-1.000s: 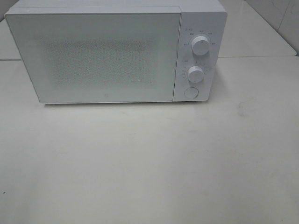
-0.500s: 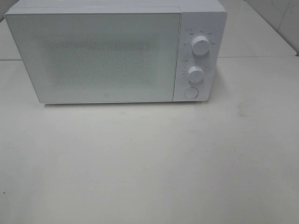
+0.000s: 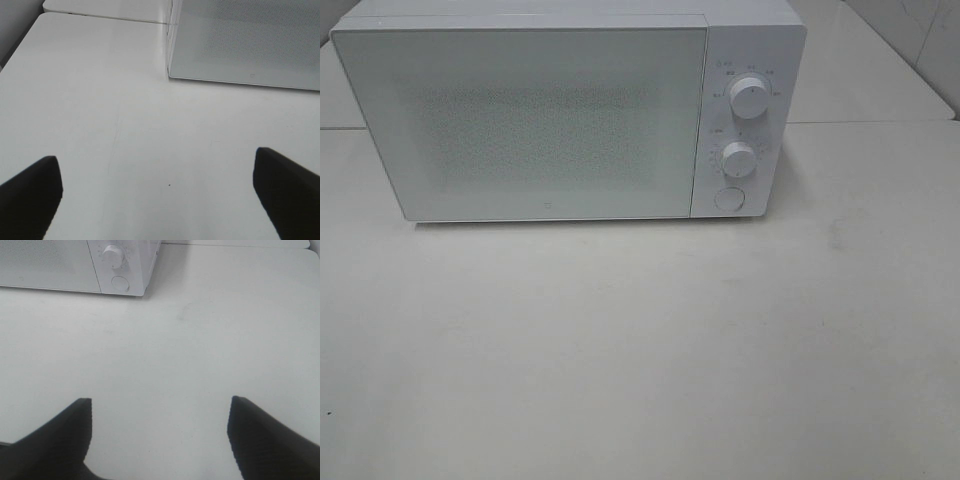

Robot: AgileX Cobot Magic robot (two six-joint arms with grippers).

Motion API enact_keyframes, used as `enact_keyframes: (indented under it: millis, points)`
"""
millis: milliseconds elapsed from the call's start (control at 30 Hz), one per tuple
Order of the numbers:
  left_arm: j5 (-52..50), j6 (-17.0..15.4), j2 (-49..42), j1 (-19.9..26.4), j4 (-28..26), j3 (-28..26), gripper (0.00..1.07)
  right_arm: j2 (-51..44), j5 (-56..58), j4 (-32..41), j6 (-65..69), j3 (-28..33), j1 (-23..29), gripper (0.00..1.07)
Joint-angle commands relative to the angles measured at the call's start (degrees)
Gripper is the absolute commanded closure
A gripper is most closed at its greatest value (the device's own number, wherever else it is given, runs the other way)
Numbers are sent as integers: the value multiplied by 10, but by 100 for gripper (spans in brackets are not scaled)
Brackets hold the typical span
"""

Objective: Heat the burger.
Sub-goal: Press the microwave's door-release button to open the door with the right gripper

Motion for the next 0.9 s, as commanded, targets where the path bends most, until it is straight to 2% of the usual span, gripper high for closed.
enact_keyframes:
  millis: [33,367,567,767,900]
  points:
    - [-4,-3,-11,0,-2,2,11,-15,-2,0,-3,1,-2,33]
    - [-4,-3,-11,0,-2,2,11,-13,-2,3,-2,1,-2,33]
    - [-4,-3,-11,0,-2,2,11,28,-5,5,1,-2,-2,33]
    - [-4,-3,-11,0,-2,2,11,97,-54,5,1,-14,-2,33]
    - [-4,-3,-11,0,-2,2,11,154,-138,5,0,-12,-2,33]
